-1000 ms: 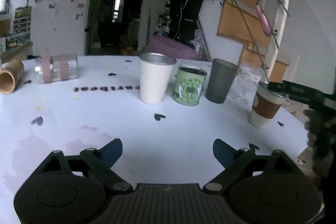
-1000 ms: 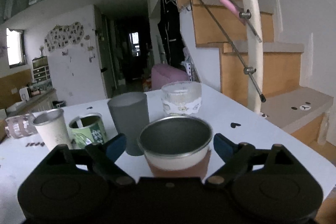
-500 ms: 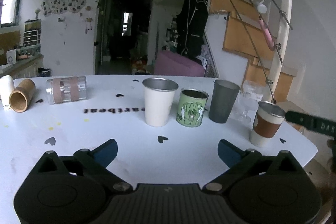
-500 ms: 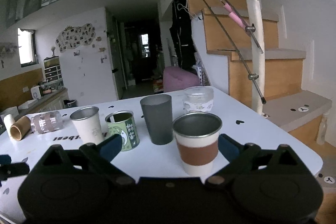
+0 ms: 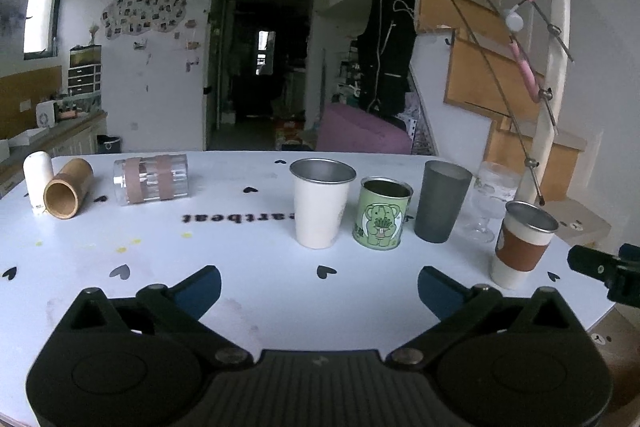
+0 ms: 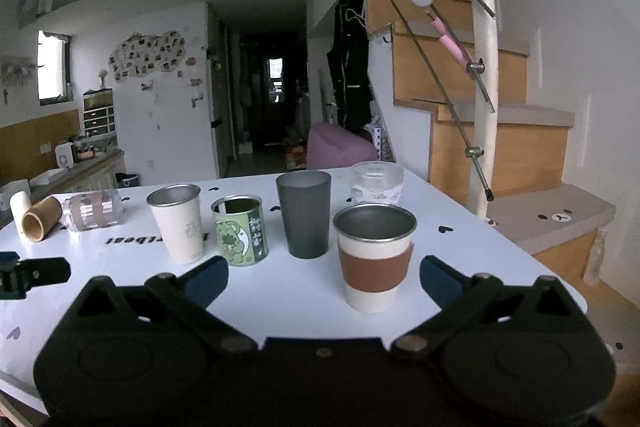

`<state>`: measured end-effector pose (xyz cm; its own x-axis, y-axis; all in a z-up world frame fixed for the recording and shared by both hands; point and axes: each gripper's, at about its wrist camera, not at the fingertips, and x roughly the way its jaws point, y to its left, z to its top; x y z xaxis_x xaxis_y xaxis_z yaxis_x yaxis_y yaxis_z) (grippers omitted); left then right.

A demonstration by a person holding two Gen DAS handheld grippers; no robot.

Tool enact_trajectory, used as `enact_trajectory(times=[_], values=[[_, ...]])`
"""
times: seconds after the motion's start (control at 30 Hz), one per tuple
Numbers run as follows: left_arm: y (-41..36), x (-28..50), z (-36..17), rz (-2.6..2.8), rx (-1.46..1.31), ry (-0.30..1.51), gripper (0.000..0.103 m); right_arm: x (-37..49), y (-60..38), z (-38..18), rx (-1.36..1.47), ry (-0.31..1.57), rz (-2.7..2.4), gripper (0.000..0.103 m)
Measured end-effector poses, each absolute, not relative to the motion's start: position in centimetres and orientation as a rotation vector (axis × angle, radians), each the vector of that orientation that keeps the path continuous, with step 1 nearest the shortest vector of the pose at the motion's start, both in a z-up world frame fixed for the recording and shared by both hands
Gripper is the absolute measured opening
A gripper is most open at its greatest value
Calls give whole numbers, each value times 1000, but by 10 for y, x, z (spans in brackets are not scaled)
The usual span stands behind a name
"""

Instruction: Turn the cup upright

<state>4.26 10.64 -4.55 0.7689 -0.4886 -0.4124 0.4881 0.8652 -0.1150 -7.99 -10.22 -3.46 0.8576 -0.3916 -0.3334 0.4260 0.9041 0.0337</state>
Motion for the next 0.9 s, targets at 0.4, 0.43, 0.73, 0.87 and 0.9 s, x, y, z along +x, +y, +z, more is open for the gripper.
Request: enact_trajectory(times=[0.4,0.43,0.73,0.87,0.9], values=[[105,39,-46,-524,17,445,103,-80,-98,-35,104,326,-425,103],[105,39,-46,-524,18,444,103,-80,-98,-35,104,326,-425,103],[105,39,-46,-524,17,444,103,-79,-97,-36,105,327,-424,103],[105,39,-45,-524,18,444,103,-79,-97,-36,107,328,-423,103],[105,39,-45,-524,19,444,103,-79,-97,-36,107,328,-424,103]])
